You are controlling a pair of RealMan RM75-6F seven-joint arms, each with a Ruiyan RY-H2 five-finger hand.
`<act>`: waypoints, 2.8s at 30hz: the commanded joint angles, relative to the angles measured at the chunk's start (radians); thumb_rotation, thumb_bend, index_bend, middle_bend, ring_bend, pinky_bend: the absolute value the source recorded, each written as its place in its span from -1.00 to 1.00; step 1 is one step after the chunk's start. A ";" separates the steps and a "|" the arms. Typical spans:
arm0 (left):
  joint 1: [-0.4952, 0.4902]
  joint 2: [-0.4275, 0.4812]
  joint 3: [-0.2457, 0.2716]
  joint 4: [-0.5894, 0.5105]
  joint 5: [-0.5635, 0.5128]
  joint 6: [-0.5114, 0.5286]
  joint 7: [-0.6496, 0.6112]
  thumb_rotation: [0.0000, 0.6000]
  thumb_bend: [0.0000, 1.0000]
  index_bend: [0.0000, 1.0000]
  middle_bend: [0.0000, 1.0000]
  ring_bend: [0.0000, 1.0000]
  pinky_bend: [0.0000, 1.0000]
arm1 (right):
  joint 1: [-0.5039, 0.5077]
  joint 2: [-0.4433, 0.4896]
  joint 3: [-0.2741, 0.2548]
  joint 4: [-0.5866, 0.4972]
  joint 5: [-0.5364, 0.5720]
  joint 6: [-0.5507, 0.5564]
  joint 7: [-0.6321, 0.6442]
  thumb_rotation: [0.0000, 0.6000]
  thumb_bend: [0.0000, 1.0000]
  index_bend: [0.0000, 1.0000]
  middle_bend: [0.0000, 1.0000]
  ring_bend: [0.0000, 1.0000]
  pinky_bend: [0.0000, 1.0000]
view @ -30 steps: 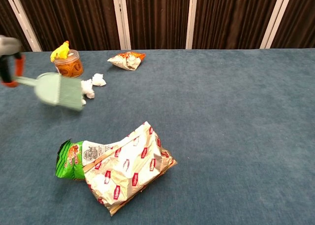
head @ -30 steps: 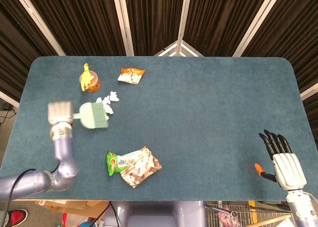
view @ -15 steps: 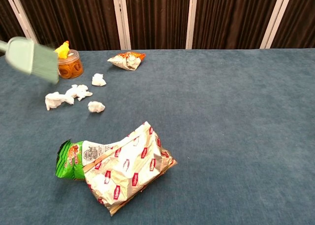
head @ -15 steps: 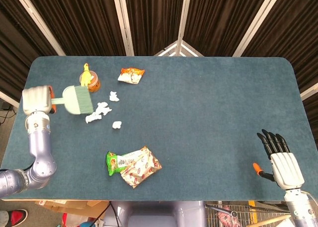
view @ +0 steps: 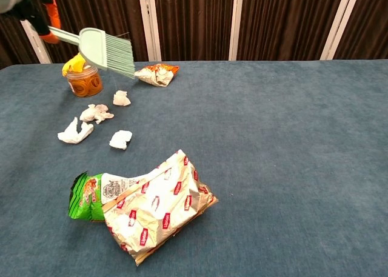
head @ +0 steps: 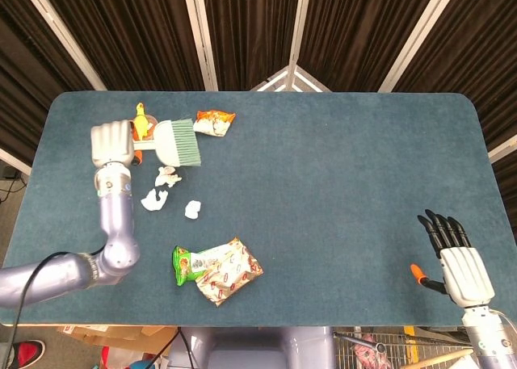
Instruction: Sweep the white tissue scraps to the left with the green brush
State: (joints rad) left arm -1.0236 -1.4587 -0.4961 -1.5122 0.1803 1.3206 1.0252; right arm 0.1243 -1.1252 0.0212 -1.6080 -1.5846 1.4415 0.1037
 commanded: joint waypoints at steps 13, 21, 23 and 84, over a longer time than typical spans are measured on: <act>-0.134 -0.299 -0.032 0.461 -0.138 -0.116 0.057 1.00 0.55 0.67 1.00 1.00 1.00 | -0.003 0.015 -0.003 -0.003 0.006 -0.003 0.046 1.00 -0.39 -1.00 -1.00 -1.00 -1.00; -0.133 -0.371 -0.032 0.570 -0.138 -0.179 0.063 1.00 0.54 0.67 1.00 1.00 1.00 | 0.001 0.015 -0.004 -0.006 0.009 -0.012 0.045 1.00 -0.39 -1.00 -1.00 -1.00 -1.00; -0.126 -0.374 -0.027 0.574 -0.141 -0.180 0.080 1.00 0.55 0.67 1.00 1.00 1.00 | 0.001 0.015 -0.004 -0.006 0.009 -0.012 0.044 1.00 -0.39 -1.00 -1.00 -1.00 -1.00; 0.059 -0.047 0.234 -0.189 0.199 -0.057 -0.064 1.00 0.55 0.67 1.00 1.00 1.00 | -0.005 0.001 0.004 0.004 0.003 0.016 0.018 1.00 -0.39 -1.00 -1.00 -1.00 -1.00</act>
State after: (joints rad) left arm -0.9477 -1.4799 -0.2829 -1.7234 0.3670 1.2482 0.9405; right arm 0.1194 -1.1238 0.0253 -1.6035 -1.5818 1.4575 0.1220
